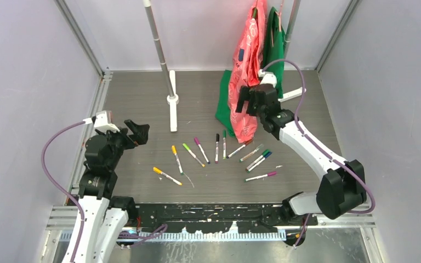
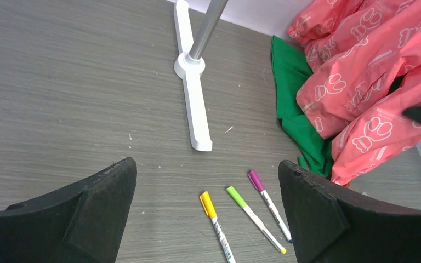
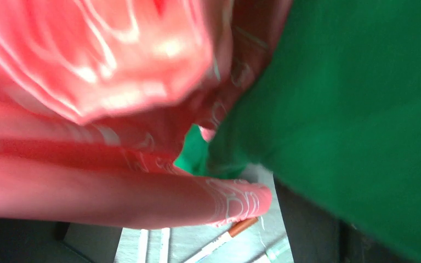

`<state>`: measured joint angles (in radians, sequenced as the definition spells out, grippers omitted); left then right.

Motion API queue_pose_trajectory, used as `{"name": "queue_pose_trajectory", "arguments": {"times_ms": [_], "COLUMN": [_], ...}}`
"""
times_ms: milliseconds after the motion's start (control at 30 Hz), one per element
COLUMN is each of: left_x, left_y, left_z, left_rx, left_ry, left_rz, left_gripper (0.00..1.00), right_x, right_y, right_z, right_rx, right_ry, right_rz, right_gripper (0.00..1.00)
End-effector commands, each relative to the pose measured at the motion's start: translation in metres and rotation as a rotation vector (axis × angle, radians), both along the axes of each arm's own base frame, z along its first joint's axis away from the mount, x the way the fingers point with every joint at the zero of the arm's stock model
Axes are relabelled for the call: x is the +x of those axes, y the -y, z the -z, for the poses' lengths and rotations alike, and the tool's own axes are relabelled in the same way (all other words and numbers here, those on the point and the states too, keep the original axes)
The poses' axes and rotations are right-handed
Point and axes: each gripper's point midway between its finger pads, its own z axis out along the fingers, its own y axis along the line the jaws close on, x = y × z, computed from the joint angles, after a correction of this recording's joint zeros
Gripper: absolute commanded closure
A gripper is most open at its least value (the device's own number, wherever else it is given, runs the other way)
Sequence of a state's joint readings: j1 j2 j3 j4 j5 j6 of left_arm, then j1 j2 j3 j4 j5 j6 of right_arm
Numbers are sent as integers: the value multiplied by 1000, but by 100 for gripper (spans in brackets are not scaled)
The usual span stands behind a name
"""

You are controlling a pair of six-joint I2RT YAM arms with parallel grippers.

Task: Open the pen caps
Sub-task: Adjust the distractor at the center of the board.

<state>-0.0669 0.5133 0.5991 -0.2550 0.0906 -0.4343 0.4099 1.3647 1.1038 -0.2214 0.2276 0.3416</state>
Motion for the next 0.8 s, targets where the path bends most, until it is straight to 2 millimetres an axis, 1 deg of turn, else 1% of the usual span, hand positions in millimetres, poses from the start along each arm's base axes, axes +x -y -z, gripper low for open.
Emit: {"name": "queue_pose_trajectory", "arguments": {"times_ms": [0, 67, 133, 200, 267, 300, 333, 433, 533, 667, 767], "left_x": [6, 12, 17, 21, 28, 32, 36, 47, 53, 54, 51], "left_y": [10, 18, 25, 30, 31, 32, 35, 43, 48, 53, 55], "left_z": [10, 17, 23, 27, 32, 33, 34, 38, 52, 71, 81], "left_rx": [-84, -99, -118, -125, -123, -125, -124, -140, -154, -183, -197], "left_ry": [-31, -61, -88, -110, -137, -146, -155, -198, -276, -343, -378], "left_rz": [26, 61, 76, 88, 77, 76, 81, 94, 92, 80, 75], "left_gripper": [0, 0, 0, 0, 0, 0, 0, 0, 0, 0, 0], "right_x": [-16, -23, -37, -50, -62, -67, -70, -82, -97, -120, -137], "right_y": [27, 34, 37, 47, 49, 48, 48, 55, 62, 64, 65], "right_z": [-5, -7, -10, -10, -12, -18, -17, 1, 20, 28, 25], "right_rx": [-55, -17, 50, 139, 195, 219, 224, 175, 139, 169, 177], "right_ry": [22, 16, 36, 75, 119, 151, 156, 58, -63, -106, -113], "right_rz": [154, 207, 230, 292, 270, 247, 235, 259, 292, 296, 273], "right_gripper": [0, 0, 0, 0, 0, 0, 0, 2, 6, 9, 14]}}
